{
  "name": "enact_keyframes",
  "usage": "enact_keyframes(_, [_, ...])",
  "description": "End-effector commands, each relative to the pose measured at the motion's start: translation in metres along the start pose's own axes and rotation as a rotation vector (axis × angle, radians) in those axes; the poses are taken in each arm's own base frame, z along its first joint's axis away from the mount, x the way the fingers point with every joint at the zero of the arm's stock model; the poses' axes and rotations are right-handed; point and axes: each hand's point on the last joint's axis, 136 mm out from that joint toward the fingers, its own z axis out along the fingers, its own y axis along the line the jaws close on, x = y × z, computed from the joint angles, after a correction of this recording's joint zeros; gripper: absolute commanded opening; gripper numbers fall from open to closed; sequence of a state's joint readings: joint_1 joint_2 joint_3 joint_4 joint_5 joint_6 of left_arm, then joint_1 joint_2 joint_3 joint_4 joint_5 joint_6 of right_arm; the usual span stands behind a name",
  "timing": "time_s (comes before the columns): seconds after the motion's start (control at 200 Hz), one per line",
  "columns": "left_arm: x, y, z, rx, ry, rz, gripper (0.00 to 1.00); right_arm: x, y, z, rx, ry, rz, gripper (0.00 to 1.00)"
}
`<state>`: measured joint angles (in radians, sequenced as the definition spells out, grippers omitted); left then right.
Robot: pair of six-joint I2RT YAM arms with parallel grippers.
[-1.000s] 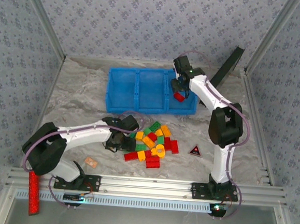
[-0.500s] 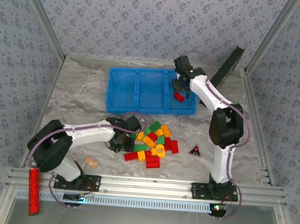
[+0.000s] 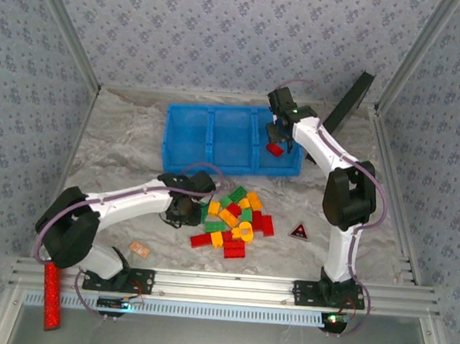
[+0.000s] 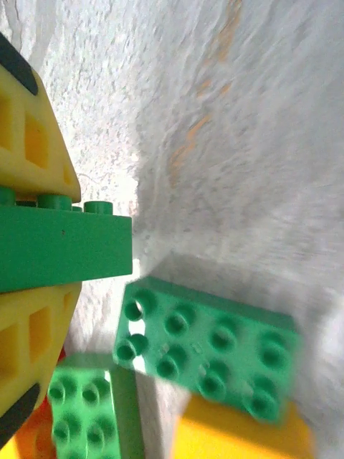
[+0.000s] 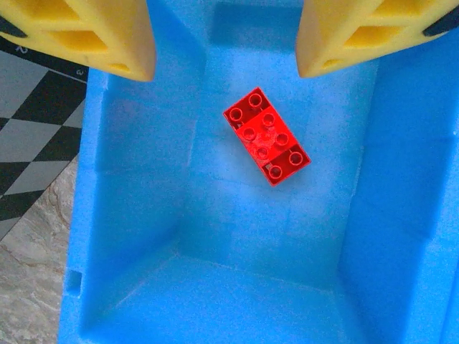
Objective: Sort the legos into containers by color
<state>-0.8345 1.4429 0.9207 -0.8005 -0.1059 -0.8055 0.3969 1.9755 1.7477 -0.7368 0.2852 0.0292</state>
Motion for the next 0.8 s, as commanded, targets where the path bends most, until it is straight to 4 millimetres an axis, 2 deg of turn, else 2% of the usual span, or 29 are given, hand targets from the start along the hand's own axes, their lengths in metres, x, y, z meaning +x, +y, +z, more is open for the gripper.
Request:
enact_keyframes(0.0, [-0.029,0.01,-0.037,-0.005,-0.086,0.001,0.3,0.002,-0.009,-0.021,0.011,-0.016,0.016,0.56])
enact_keyframes(0.185, [-0.086,0.021,-0.085,-0.013,-0.218,0.019,0.27,0.014,-0.008,-0.038,-0.005,-0.028,0.037,0.56])
enact_keyframes(0.355, [-0.125,0.03,-0.107,-0.05,-0.295,0.058,0.27,0.031,-0.009,-0.051,-0.009,-0.022,0.057,0.56])
enact_keyframes(0.475, [-0.168,0.037,-0.12,-0.078,-0.381,0.065,0.27,0.049,-0.002,-0.063,-0.038,-0.007,0.086,0.56])
enact_keyframes(0.605, [-0.209,0.037,-0.116,-0.087,-0.429,0.073,0.26,0.07,0.019,-0.078,-0.086,0.011,0.087,0.56])
enact_keyframes(0.795, [-0.256,0.032,-0.082,-0.071,-0.418,0.068,0.26,0.106,0.051,-0.097,-0.154,0.057,0.095,0.57])
